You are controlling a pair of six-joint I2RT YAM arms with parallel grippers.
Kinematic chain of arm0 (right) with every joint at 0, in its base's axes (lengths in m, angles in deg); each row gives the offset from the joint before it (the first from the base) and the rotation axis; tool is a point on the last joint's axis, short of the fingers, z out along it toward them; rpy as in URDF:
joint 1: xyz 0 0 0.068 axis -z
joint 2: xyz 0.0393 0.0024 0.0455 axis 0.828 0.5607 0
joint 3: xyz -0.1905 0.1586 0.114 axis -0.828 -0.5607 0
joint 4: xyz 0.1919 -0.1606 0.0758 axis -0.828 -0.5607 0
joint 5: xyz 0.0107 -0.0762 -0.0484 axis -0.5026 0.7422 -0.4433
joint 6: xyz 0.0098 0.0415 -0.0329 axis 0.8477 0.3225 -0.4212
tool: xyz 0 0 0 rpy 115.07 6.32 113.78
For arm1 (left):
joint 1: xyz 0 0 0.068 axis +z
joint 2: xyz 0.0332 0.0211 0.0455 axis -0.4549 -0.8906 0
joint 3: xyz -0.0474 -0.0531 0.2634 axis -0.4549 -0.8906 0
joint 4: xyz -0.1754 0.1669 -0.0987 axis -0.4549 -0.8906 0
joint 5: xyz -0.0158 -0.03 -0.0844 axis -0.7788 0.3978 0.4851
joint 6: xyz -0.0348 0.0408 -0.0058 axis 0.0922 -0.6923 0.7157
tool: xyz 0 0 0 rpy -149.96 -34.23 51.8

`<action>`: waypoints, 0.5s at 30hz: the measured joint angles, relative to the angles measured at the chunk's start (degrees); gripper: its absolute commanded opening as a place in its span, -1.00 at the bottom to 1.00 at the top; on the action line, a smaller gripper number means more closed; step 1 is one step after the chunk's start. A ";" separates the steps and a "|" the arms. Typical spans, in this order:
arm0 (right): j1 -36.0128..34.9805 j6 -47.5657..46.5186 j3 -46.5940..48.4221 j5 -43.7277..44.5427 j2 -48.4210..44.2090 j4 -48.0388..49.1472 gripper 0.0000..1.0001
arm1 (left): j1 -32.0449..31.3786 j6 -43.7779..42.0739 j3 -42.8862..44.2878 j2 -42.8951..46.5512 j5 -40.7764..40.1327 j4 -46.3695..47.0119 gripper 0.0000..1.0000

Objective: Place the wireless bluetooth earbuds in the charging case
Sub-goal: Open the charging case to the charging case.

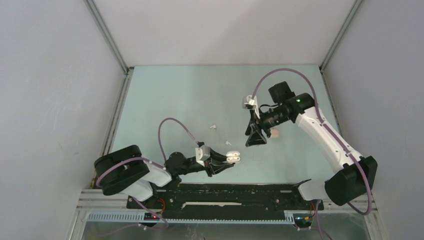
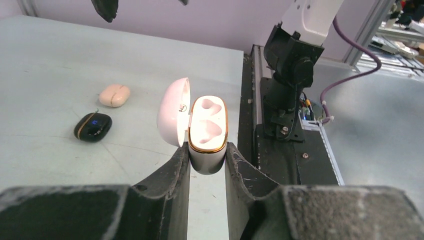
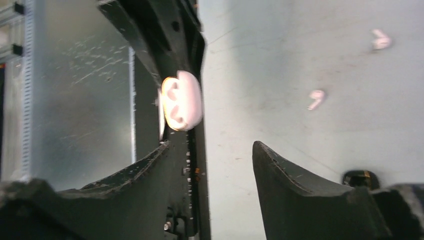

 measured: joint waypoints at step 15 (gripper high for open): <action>-2.99 10.56 -4.70 17.35 7.82 22.69 -0.24 | 0.00 -0.98 -7.65 44.72 -13.33 -25.07 -1.00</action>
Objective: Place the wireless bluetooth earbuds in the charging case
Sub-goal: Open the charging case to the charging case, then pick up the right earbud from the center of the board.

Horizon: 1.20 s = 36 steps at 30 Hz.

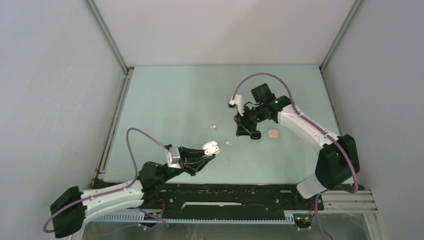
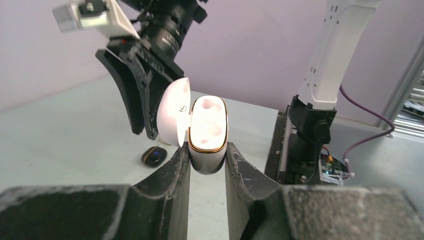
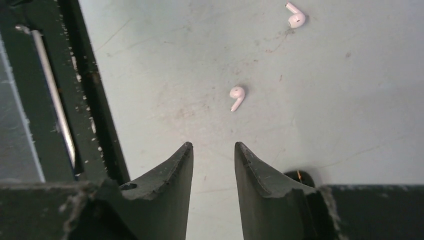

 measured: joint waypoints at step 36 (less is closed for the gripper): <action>-12.61 -3.10 4.55 16.57 24.94 10.62 -0.08 | 0.00 -3.69 -1.07 13.66 -11.65 -20.20 -0.99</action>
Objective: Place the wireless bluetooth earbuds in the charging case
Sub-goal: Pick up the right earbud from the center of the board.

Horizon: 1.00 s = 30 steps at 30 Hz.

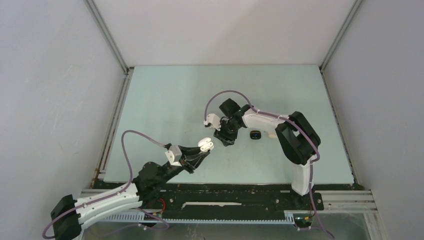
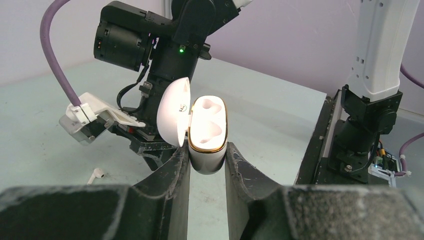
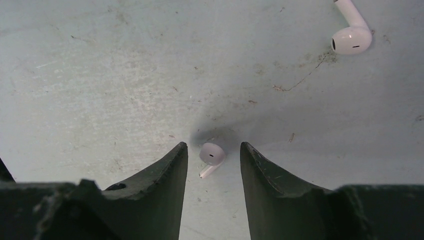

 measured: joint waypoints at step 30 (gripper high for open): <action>-2.51 0.33 2.38 5.90 1.62 -2.69 -0.07 | 0.00 0.00 0.00 -0.44 0.00 0.74 -0.99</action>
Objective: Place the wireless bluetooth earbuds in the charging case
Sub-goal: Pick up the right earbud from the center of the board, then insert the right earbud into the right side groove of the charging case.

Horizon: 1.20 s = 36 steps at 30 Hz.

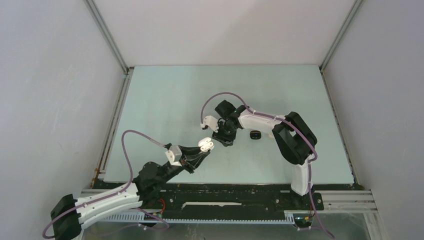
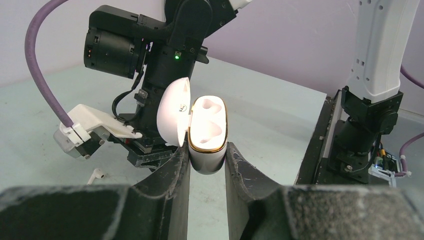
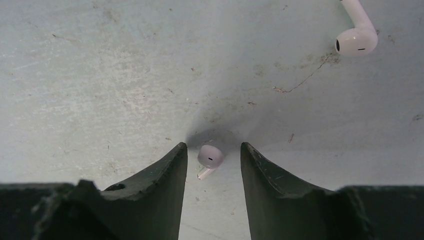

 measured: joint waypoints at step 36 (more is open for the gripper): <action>8.33 6.36 -0.15 0.46 -23.52 -1.75 -1.00 | 0.00 0.09 0.13 -15.50 -6.80 4.98 -0.99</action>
